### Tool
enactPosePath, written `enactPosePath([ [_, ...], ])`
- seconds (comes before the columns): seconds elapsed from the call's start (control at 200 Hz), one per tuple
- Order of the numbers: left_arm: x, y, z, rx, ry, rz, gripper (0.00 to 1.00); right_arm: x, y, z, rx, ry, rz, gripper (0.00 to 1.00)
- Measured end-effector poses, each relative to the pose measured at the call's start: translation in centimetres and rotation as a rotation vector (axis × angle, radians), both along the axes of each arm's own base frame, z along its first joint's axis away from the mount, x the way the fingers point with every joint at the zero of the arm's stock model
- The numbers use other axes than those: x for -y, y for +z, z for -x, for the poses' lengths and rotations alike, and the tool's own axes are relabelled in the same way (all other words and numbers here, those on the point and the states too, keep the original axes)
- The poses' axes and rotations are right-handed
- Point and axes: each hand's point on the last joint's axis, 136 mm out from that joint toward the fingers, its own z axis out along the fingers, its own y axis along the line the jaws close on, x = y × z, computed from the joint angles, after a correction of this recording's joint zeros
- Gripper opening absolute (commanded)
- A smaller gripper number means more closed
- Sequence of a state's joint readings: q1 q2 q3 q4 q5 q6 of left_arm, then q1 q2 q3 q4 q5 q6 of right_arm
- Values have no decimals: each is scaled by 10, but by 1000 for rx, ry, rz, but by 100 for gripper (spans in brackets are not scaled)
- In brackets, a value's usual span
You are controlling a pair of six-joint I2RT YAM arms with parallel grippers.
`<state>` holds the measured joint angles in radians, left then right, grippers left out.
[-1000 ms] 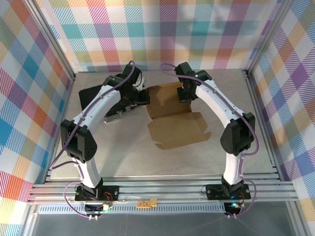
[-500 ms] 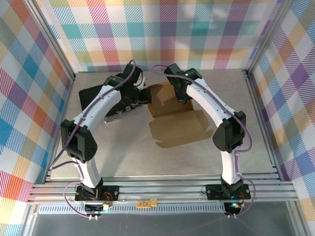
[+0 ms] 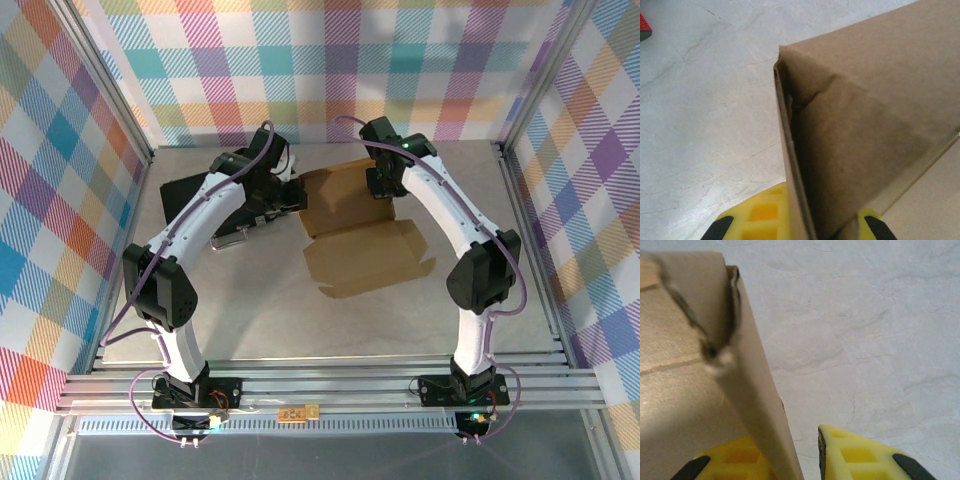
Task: Fold the paper box
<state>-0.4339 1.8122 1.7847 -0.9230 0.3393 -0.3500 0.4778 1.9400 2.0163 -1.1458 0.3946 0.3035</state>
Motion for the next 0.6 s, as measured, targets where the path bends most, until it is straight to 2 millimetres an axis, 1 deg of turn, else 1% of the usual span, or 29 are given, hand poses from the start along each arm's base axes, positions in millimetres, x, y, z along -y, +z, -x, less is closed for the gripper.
enactPosePath([
  [0.075, 0, 0, 0, -1, 2, 0, 0, 1, 0, -1, -4, 0, -11, 33],
  [0.22, 0, 0, 0, -1, 2, 0, 0, 2, -1, -1, -7, -2, -18, 34],
  [0.3, 0, 0, 0, -1, 2, 0, 0, 2, -1, -1, -8, -1, -18, 37],
  [0.485, 0, 2, 0, 2, 2, 2, 0, 0, 9, -10, 16, -2, -47, 41],
  [0.6, 0, 2, 0, 3, 2, 1, 0, -4, 11, -11, 15, 8, -68, 43],
])
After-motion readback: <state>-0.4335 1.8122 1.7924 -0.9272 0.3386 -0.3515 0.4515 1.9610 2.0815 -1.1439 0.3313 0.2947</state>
